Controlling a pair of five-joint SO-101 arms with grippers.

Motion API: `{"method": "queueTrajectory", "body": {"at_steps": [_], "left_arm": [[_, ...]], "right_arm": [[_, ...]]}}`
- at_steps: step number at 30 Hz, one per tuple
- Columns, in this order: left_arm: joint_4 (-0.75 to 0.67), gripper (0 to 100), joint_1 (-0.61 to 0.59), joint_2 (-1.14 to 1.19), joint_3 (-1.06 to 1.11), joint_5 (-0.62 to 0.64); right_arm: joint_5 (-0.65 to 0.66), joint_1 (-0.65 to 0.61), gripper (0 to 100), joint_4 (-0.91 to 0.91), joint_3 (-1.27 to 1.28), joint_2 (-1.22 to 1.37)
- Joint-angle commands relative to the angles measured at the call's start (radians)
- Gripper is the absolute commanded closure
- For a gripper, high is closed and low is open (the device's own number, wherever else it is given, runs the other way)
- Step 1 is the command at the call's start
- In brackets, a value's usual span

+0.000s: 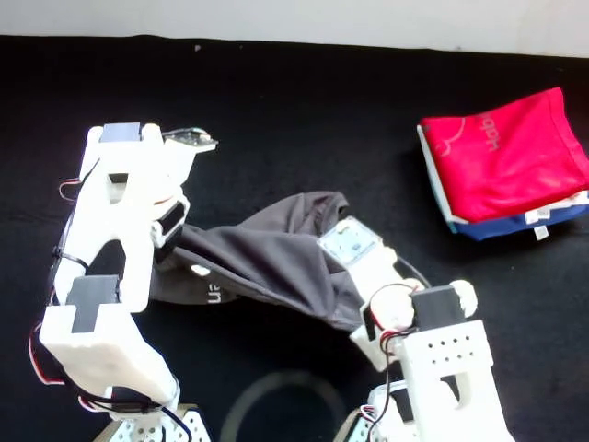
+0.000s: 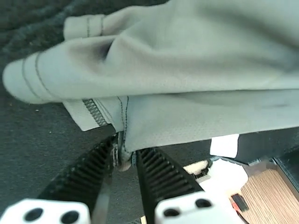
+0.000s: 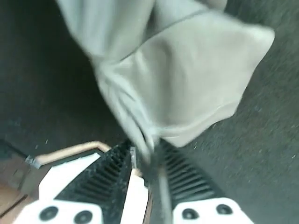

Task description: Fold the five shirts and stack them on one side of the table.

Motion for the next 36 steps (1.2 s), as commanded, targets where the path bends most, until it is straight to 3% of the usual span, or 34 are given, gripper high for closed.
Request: {"method": "queueTrajectory", "body": {"at_steps": [1, 7, 10, 17, 36], "left_arm": [[0.006, 99, 0.005, -0.007, -0.004, -0.002], [0.006, 99, 0.005, -0.007, -0.015, -0.002], [0.006, 99, 0.005, -0.007, -0.015, -0.002], [0.002, 99, 0.005, -0.007, -0.015, -0.002], [-0.002, 99, 0.007, -0.007, -0.016, -0.002]], "right_arm": [[0.014, 0.012, 77.6, 0.061, -0.061, -0.015], [0.008, 0.013, 74.9, 0.076, -0.283, 0.01], [0.006, 0.039, 74.9, 0.021, -0.194, 0.096], [0.014, 0.234, 74.9, -0.262, -0.073, 0.312], [0.057, 0.282, 75.0, -0.527, -0.045, 0.702]]}}
